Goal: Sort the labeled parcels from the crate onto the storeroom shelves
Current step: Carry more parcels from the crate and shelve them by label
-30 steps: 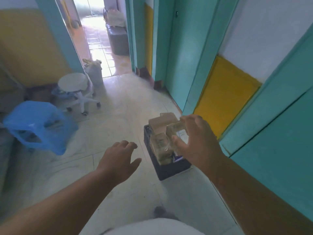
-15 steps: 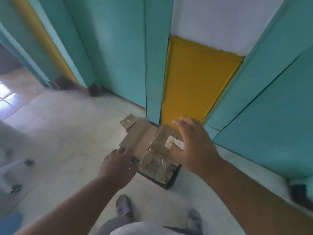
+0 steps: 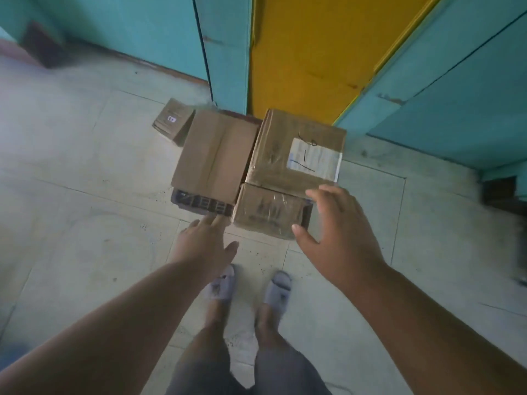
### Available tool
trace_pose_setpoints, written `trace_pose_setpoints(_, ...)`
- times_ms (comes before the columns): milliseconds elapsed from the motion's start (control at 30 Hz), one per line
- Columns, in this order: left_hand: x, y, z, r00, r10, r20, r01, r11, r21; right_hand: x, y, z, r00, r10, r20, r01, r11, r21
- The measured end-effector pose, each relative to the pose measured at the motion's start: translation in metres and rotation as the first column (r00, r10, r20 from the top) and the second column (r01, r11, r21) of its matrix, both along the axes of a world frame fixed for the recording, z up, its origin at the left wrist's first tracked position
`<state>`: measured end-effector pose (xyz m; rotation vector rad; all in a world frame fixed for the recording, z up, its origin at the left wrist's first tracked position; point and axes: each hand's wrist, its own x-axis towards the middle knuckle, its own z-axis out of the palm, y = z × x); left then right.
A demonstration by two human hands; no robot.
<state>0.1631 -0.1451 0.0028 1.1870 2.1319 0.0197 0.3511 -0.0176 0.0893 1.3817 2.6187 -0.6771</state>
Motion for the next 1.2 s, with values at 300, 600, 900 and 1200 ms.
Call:
trace_pose_setpoints(300,-0.007,0.025,-0.146,0.972,0.193,0.133,-0.176,0.976,-0.128,-0.004,0.024,-0.152,0.988,-0.011,0.155,0.022,0.997,-0.071)
trace_pose_setpoints(600,0.002,0.021,-0.16,0.847,0.39,0.36,-0.425,0.905,0.018,0.0,0.008,-0.198,0.982,-0.164,0.098,0.182,0.955,-0.232)
trace_pose_setpoints(900,0.001,0.008,0.029,0.445,0.776,0.448,-0.826,0.548,-0.129,0.018,-0.009,-0.01,0.943,-0.198,-0.266,0.11,0.944,-0.313)
trace_pose_setpoints(1200,0.003,-0.016,0.215,0.248,0.665,0.704,-0.824,0.528,-0.208,0.014,0.003,0.18,0.878,-0.289,-0.382,0.138,0.916,-0.377)
